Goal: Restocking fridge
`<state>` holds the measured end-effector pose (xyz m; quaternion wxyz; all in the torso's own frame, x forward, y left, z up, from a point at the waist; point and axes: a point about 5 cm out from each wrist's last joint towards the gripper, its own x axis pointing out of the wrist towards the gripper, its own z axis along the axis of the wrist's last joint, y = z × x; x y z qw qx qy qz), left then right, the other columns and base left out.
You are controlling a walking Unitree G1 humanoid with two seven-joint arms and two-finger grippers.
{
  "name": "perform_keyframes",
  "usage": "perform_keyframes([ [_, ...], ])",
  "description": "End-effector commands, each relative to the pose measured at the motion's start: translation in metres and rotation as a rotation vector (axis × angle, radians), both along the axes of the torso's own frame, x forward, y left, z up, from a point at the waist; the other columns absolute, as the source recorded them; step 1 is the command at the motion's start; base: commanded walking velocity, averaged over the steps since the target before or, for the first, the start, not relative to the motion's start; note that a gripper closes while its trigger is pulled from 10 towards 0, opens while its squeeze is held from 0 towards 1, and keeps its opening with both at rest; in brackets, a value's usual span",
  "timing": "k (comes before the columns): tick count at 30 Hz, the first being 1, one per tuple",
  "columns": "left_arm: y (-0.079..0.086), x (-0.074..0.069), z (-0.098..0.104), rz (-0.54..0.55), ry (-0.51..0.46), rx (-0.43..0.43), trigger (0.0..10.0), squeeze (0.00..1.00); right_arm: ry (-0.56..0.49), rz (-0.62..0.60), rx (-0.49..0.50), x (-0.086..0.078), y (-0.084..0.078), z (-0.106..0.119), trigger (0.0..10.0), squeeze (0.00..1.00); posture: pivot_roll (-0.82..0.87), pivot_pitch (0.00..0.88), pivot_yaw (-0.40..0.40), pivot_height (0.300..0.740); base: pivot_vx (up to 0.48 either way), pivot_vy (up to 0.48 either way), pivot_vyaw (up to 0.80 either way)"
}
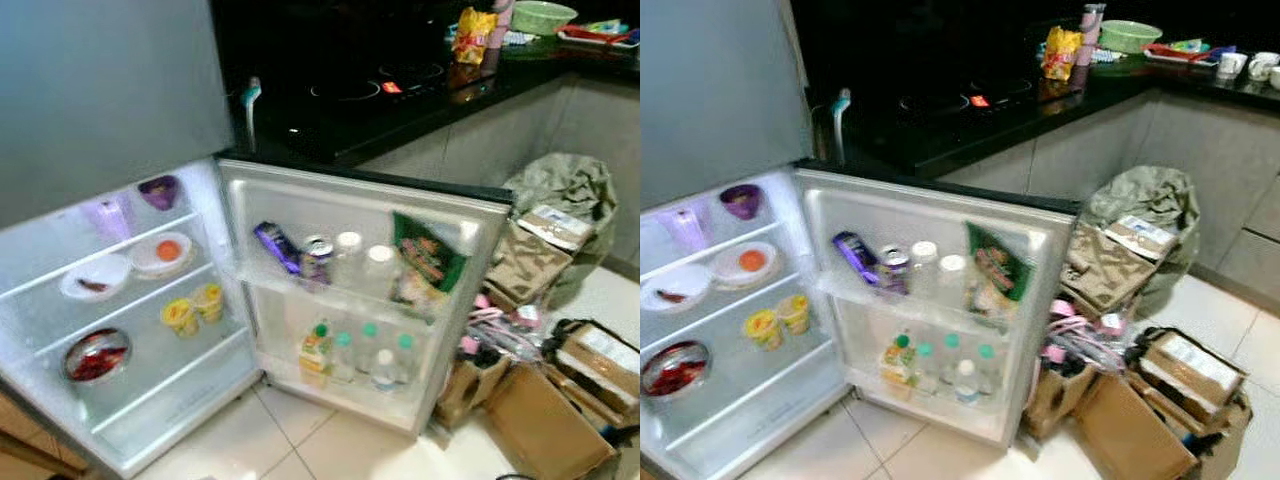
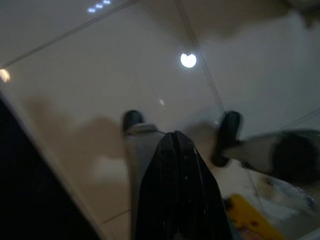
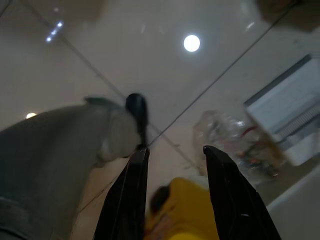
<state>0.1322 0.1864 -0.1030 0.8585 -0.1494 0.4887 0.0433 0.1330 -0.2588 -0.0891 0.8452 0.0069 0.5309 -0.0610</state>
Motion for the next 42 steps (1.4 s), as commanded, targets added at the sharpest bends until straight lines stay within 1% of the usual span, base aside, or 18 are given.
perform_keyframes([
  [1, 0.004, -0.004, -0.001, 0.001, 0.015, 0.013, 10.0, 0.0, -0.007, -0.005, 0.014, 0.001, 0.005, -0.001, 10.0, 0.0, -0.12, 0.0, 0.023, 0.74, 0.0, 0.0, 0.0],
  [12, 0.003, -0.003, -0.001, -0.01, 0.01, 0.012, 10.0, 0.0, -0.013, -0.003, 0.014, 0.002, 0.005, -0.001, 10.0, 0.0, -0.12, 0.0, 0.023, 0.74, 0.0, 0.0, 0.0],
  [16, 0.001, -0.003, -0.001, -0.025, 0.012, 0.0, 10.0, 0.0, -0.016, -0.002, 0.014, 0.002, 0.005, 0.0, 10.0, 0.0, -0.13, 0.0, 0.024, 0.74, 0.0, -0.469, 0.0],
  [23, 0.0, -0.003, -0.001, -0.018, 0.012, 0.0, 10.0, 0.0, -0.019, 0.0, 0.014, 0.003, 0.004, 0.0, 10.0, 0.0, -0.13, 0.0, 0.022, 0.74, 0.0, -0.467, 0.0],
  [26, 0.0, -0.003, -0.001, -0.002, 0.014, 0.007, 10.0, 0.0, -0.02, 0.015, 0.011, 0.003, 0.004, 0.0, 10.0, 0.0, -0.13, 0.0, 0.022, 0.74, 0.0, 0.0, 0.0],
  [31, 0.0, -0.003, -0.001, 0.002, 0.015, 0.008, 10.0, 0.0, -0.062, 0.031, 0.045, 0.008, 0.004, 0.003, 10.0, 0.0, -0.13, 0.0, 0.022, 0.74, 0.0, 0.0, 0.0],
  [36, 0.001, -0.002, -0.001, 0.006, 0.015, 0.006, 10.0, 0.0, -0.083, 0.038, 0.069, 0.01, 0.006, 0.004, 10.0, 0.0, -0.13, 0.0, 0.024, 0.74, 0.0, 0.0, 0.79],
  [39, 0.0, -0.002, -0.001, 0.007, 0.015, 0.003, 10.0, 0.0, -0.102, 0.011, 0.076, 0.013, 0.005, 0.005, 10.0, 0.0, -0.13, 0.0, 0.024, 0.74, 0.0, 0.0, 0.79],
  [42, 0.0, -0.002, -0.001, 0.009, 0.016, 0.002, 10.0, 0.0, -0.121, -0.064, 0.04, 0.016, -0.006, 0.009, 10.0, 0.0, -0.13, 0.0, 0.024, 0.74, 0.0, 0.0, 0.43],
])
